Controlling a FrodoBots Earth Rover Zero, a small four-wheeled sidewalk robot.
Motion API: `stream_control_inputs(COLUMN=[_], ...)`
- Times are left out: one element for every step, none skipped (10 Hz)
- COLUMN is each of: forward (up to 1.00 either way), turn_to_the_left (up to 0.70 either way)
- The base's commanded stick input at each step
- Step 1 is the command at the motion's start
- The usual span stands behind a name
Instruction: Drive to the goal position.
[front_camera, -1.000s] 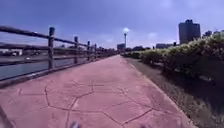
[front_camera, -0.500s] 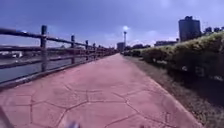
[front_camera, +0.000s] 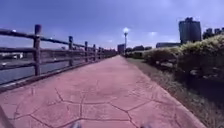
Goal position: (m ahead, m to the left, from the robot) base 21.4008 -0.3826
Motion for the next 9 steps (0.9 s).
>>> stream_control_inputs(forward=[0.70,0.70,0.70,0.70,0.70,0.70,0.70,0.70,0.70], turn_to_the_left=[0.00,0.00,0.00,0.00,0.00,0.00,0.00,0.00,0.00])
